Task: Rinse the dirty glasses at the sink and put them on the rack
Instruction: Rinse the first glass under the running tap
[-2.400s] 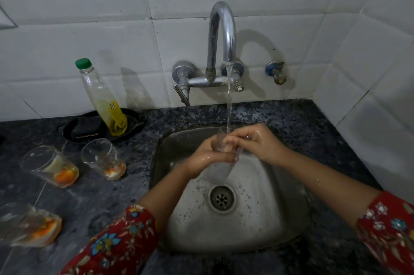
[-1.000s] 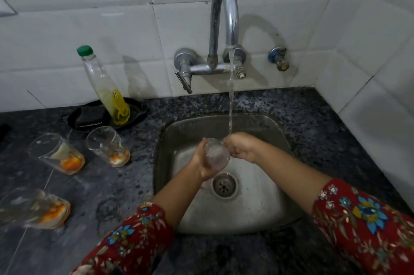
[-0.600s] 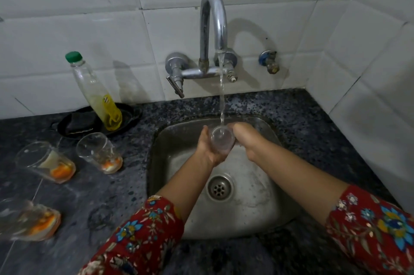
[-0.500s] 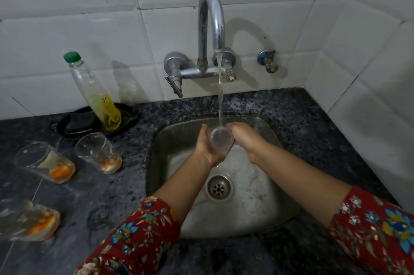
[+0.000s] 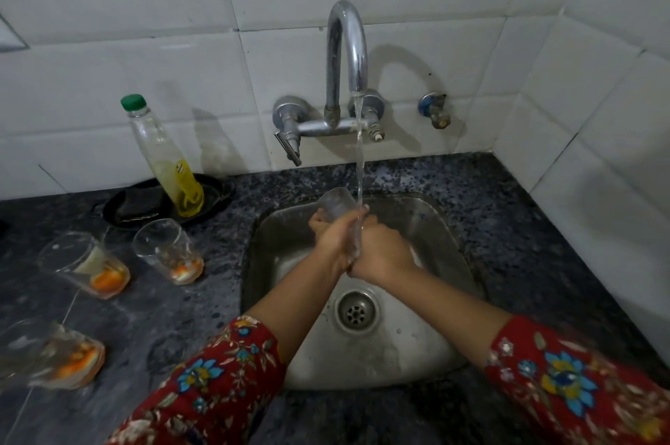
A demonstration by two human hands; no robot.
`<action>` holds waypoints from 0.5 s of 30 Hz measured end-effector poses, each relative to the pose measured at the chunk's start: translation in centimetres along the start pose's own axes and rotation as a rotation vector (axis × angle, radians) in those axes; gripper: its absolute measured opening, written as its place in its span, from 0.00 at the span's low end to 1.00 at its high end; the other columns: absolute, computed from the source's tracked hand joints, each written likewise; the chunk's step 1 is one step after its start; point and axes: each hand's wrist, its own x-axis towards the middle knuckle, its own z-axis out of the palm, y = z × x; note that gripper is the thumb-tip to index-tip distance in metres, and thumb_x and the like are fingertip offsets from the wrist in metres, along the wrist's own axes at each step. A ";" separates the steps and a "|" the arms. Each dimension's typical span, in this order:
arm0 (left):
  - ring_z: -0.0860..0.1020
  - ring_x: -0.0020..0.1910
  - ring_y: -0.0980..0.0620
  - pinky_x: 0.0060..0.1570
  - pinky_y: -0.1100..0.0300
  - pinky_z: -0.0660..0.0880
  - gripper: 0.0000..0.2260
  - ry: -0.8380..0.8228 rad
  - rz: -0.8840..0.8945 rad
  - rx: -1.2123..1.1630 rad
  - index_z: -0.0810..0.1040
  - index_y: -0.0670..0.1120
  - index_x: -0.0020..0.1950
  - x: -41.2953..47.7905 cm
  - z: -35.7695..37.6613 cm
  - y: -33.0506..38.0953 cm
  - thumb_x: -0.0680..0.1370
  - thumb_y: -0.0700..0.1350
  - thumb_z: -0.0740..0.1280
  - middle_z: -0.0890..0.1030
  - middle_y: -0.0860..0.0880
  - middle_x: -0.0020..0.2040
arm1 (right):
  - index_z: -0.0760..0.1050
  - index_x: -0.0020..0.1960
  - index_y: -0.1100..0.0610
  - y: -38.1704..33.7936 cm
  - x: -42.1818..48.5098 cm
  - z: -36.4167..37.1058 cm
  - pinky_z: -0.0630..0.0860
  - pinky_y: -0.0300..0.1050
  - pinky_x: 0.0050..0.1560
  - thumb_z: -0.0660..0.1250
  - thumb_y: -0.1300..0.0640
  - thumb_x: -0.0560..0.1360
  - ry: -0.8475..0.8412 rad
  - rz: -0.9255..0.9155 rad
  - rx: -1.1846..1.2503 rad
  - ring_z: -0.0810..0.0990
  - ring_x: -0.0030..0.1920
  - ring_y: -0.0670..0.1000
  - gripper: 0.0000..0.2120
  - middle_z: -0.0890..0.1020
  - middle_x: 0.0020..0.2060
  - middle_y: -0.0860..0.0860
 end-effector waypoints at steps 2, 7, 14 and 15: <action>0.79 0.23 0.54 0.25 0.63 0.77 0.07 -0.005 -0.014 0.039 0.77 0.40 0.40 -1.0 0.3 1.1 0.70 0.37 0.74 0.81 0.46 0.27 | 0.68 0.57 0.59 -0.5 0.2 0.2 0.77 0.45 0.45 0.71 0.51 0.67 0.032 -0.012 0.024 0.81 0.50 0.54 0.23 0.79 0.50 0.53; 0.81 0.38 0.49 0.49 0.56 0.76 0.12 -0.353 -0.198 -0.038 0.81 0.40 0.43 -1.4 -2.6 1.7 0.76 0.48 0.66 0.82 0.43 0.39 | 0.76 0.51 0.61 1.6 0.5 -1.5 0.82 0.46 0.43 0.69 0.66 0.71 -0.564 0.172 0.975 0.81 0.36 0.50 0.09 0.81 0.37 0.57; 0.81 0.45 0.48 0.51 0.54 0.78 0.12 -0.321 0.004 0.177 0.80 0.41 0.54 -1.8 -1.7 0.4 0.72 0.43 0.72 0.82 0.43 0.47 | 0.71 0.57 0.54 3.2 0.6 1.4 0.82 0.46 0.37 0.75 0.62 0.63 -0.289 0.144 0.822 0.84 0.38 0.51 0.25 0.82 0.43 0.53; 0.81 0.47 0.47 0.57 0.51 0.76 0.15 -0.372 -0.038 0.170 0.79 0.41 0.55 -1.7 -2.0 0.7 0.71 0.45 0.73 0.82 0.43 0.48 | 0.72 0.57 0.55 3.7 0.4 1.0 0.80 0.48 0.42 0.73 0.64 0.66 -0.424 0.137 0.914 0.83 0.39 0.51 0.21 0.82 0.41 0.53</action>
